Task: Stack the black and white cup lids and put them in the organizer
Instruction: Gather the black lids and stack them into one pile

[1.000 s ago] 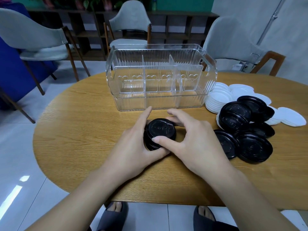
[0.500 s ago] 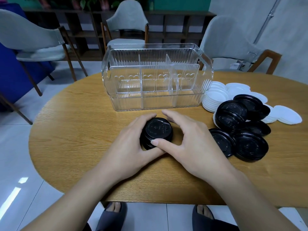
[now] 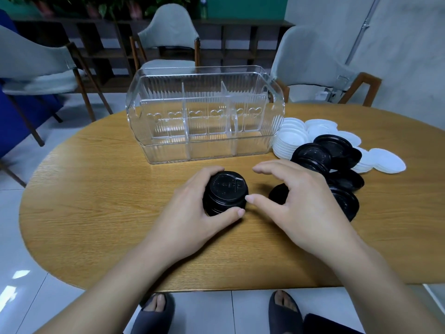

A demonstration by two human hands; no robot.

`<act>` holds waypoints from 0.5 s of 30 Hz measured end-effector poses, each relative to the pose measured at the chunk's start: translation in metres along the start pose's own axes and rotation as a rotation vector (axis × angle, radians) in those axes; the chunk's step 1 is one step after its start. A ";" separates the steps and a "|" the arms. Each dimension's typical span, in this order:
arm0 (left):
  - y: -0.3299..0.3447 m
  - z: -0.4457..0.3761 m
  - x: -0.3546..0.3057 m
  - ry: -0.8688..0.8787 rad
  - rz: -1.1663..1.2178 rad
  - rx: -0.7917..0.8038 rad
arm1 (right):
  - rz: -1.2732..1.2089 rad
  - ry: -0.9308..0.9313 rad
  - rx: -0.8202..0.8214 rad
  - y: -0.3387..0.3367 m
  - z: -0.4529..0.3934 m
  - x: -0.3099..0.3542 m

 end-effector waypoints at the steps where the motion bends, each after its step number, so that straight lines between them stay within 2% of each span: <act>1: 0.003 0.000 -0.003 0.002 0.000 0.002 | 0.000 0.005 -0.002 -0.003 0.001 -0.002; 10: 0.024 -0.003 -0.020 0.030 -0.003 0.026 | 0.035 0.021 -0.043 -0.034 0.012 -0.020; 15: 0.027 -0.001 -0.024 0.053 -0.012 0.019 | 0.229 -0.046 0.119 -0.031 0.022 -0.027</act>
Point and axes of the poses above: each hand's wrist, its own z-axis away from the middle knuckle, its own y-axis out of the palm, x = y × z, the point moved 3 cm from there along -z, towards the middle knuckle, and after that the axes turned 10 degrees about -x, right-handed, at the moved point
